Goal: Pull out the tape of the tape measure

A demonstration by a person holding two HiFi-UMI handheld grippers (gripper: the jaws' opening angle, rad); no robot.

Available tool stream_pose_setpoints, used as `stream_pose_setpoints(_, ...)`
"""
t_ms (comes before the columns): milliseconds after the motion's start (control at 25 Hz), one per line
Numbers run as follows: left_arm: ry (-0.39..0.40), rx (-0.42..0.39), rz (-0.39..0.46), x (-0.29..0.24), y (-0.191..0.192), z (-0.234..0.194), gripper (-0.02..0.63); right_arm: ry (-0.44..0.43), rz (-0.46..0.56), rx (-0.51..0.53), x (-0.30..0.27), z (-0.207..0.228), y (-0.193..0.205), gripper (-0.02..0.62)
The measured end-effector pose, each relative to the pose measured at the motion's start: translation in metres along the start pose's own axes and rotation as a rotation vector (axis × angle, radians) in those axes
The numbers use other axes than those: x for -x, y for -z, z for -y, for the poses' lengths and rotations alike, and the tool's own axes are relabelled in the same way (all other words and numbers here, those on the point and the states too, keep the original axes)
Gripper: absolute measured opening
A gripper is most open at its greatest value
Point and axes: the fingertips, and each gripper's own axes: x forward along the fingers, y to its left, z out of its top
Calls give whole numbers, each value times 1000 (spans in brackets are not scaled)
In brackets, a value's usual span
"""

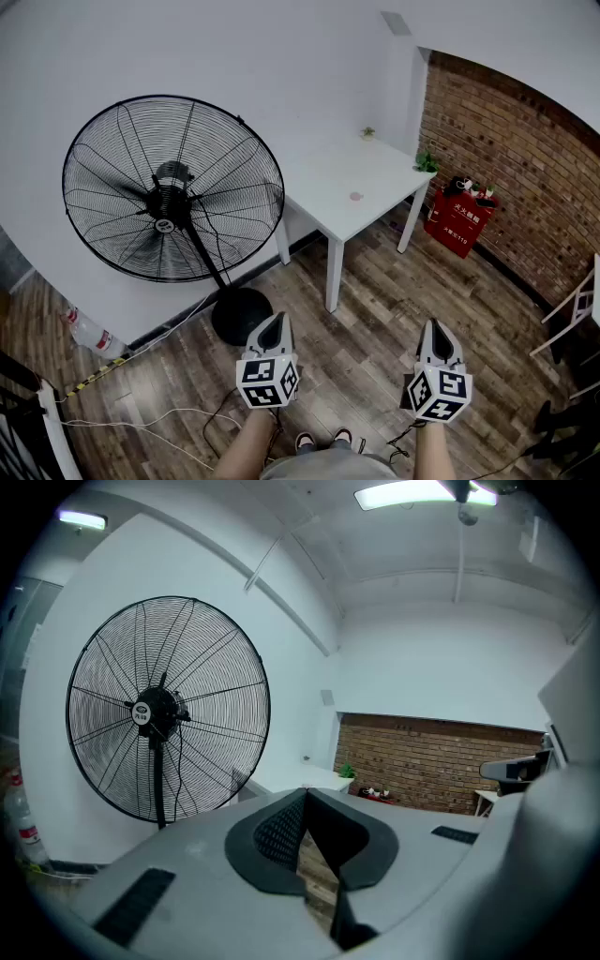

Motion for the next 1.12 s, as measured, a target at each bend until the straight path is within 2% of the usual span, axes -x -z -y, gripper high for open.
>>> stream_pose_setpoints(360,13,-2,-8,5,6,-2,11,-2,-15,-2,4,-10,9,0)
stream_pose_setpoints(640,19,0,-31,9,10,-3,11,3,-16,-75,8,-9,16,2)
stream_pose_setpoints(920,90,-13,-51,4,14,16,13,-2,8,-68,13,-10,13,3)
stream_pose_setpoints(1120,101,-9,-47,0,13,23,19,6,15,-57,16,-6,11,12)
